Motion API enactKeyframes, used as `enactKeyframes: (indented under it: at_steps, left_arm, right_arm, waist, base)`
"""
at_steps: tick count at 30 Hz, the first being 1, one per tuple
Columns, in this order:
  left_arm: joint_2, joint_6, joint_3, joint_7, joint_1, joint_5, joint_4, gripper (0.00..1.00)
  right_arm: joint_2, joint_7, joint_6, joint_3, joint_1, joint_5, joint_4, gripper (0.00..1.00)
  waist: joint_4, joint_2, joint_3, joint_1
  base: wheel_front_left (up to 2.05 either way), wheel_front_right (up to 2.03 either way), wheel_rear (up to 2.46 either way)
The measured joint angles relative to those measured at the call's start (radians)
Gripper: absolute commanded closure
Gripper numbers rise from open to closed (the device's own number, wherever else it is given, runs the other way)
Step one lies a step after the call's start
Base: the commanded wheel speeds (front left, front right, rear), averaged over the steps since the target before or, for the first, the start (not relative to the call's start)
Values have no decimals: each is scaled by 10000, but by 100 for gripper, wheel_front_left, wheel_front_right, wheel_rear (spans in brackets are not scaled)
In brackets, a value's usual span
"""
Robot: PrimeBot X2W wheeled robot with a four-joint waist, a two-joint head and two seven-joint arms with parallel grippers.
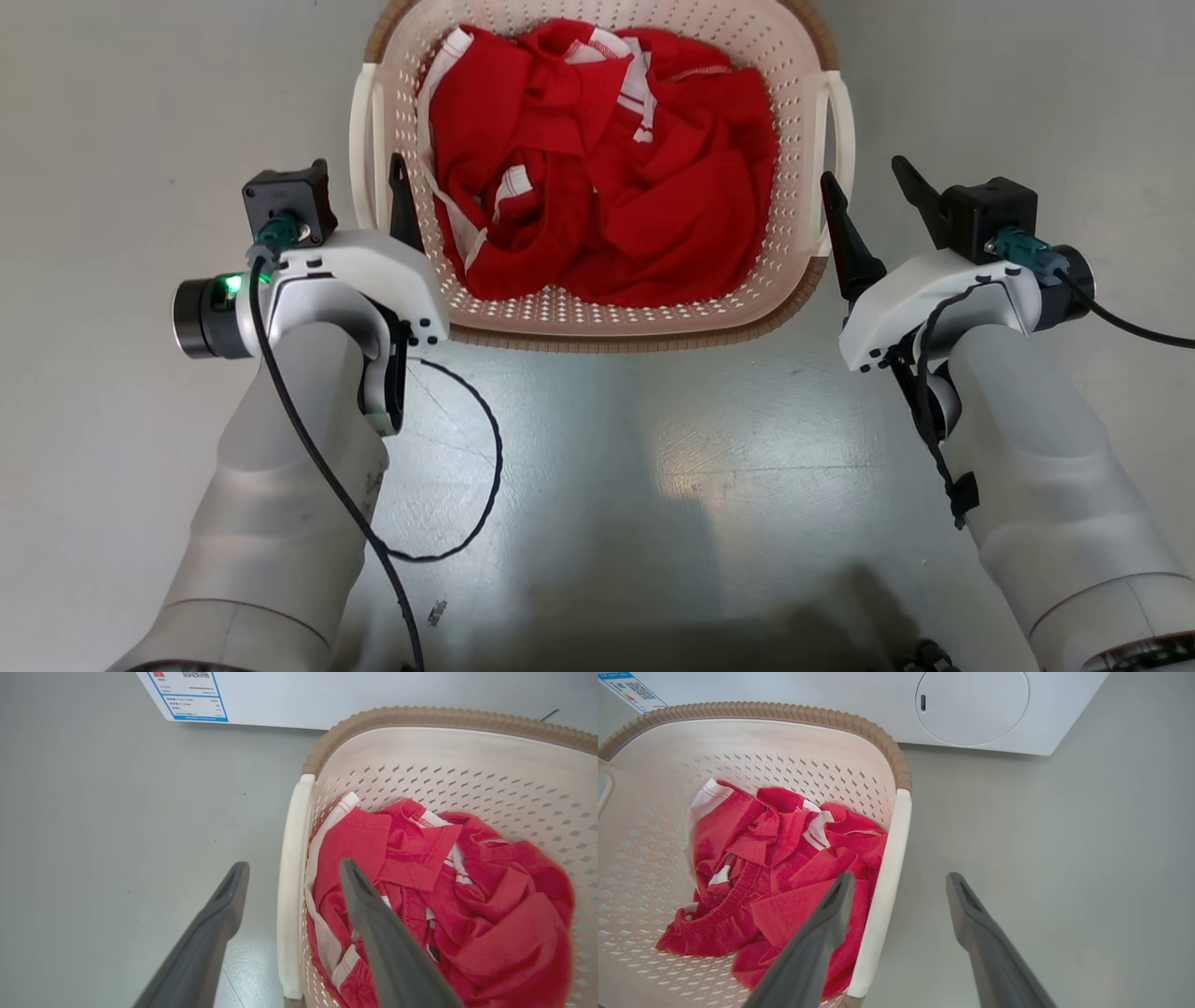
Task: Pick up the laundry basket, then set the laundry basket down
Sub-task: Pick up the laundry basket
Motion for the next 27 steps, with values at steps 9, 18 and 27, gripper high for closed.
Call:
enactKeyframes:
  at_steps: [9, 18, 27]
  left_arm:
    - [-6, 0, -303, 0, -179, -309, 86, 0]
    - [-12, 10, -568, 0, -548, -414, 579, 0]
    - [-13, 6, -1012, 0, -941, -667, 1114, 0]
  right_arm:
    - [-4, 0, 0, 420, -206, 449, 79, 0]
    - [-25, 0, 0, 1049, -417, 1106, 359, 0]
    - [-46, 0, 0, 1657, -781, 1714, 665, 0]
  waist:
    - [79, 0, 406, 0]
    - [92, 0, 592, -1]
    - [80, 0, 826, 0]
  base:
    - [0, 0, 0]
    - [0, 0, 0]
    - [0, 0, 0]
